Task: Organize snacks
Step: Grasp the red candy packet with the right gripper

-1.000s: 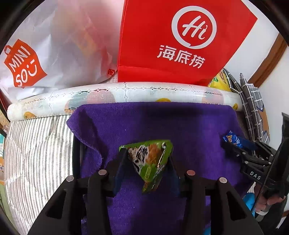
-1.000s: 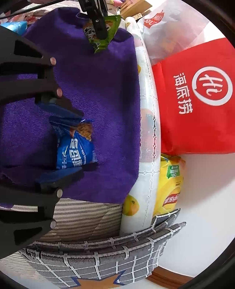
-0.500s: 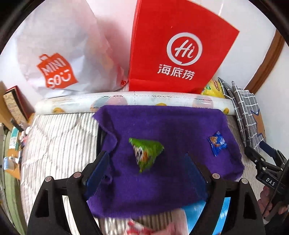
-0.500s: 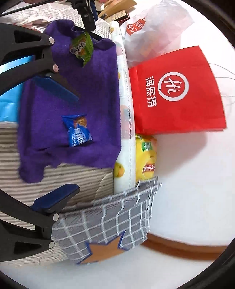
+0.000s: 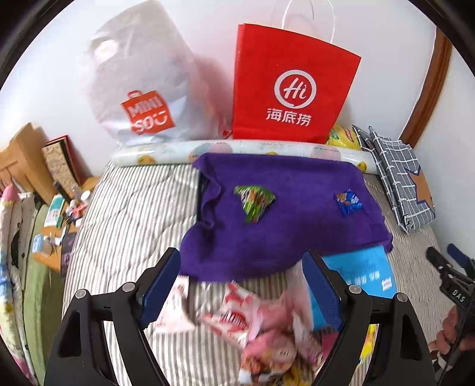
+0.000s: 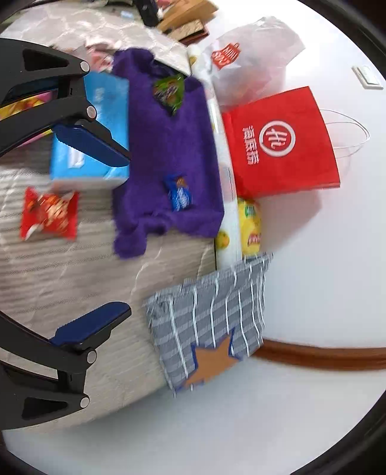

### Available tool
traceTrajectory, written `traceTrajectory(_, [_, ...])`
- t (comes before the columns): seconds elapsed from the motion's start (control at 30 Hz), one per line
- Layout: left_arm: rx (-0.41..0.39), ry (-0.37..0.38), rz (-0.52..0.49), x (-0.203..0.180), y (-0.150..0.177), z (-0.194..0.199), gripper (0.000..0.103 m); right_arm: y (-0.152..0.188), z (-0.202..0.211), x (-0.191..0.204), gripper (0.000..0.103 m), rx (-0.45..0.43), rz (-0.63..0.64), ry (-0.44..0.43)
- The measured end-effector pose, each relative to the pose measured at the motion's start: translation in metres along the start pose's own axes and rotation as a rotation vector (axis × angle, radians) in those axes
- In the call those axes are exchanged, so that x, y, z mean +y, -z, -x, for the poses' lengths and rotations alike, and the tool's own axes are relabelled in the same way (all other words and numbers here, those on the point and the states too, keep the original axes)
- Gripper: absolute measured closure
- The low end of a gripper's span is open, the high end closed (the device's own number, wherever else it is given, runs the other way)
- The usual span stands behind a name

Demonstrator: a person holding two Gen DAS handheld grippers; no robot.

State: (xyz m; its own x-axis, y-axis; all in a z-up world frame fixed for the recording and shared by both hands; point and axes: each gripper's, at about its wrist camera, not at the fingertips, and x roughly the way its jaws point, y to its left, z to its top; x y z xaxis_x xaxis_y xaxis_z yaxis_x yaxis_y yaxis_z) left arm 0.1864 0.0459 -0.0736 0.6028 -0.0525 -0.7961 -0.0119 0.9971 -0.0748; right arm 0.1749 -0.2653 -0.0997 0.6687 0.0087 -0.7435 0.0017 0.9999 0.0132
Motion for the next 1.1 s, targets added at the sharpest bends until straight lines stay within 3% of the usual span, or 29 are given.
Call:
traceTrajectory(0.07, [-0.009,-0.008,0.003,0.004,0.010,0.004,0.019,0.009,0.008,-0.005,0.011,-0.004,-0.001,-0.002])
traceTrajectory(0.2, [-0.005,-0.036,-0.006,0.009,0.028,0.006,0.019,0.030,0.001,-0.012,0.011,0.078,-0.027,-0.078])
traceTrajectory(0.33, [0.003,-0.030,0.005,0.017,0.040,0.001,0.019,0.052,-0.011,-0.005,0.014,0.113,0.007,-0.064])
traceTrajectory(0.47, [0.038,-0.017,0.034,0.026,0.050,-0.010,0.019,0.071,-0.030,0.003,0.034,0.164,0.011,-0.088])
traceTrajectory(0.67, [0.066,-0.049,0.060,0.041,0.062,-0.018,0.019,0.079,-0.048,0.012,0.038,0.174,0.022,-0.129])
traceTrajectory(0.73, [0.070,-0.052,0.070,0.046,0.065,-0.017,0.019,0.081,-0.056,0.016,0.045,0.188,0.041,-0.125])
traceTrajectory(0.8, [0.066,-0.062,0.073,0.050,0.067,-0.015,0.019,0.085,-0.065,0.018,0.063,0.210,0.049,-0.158])
traceTrajectory(0.97, [0.060,-0.068,0.094,0.057,0.068,-0.015,0.019,0.095,-0.044,0.016,0.064,0.185,0.108,-0.138])
traceTrajectory(1.1, [0.074,-0.064,0.091,0.056,0.070,-0.019,0.019,0.104,-0.025,0.010,0.062,0.174,0.136,-0.170])
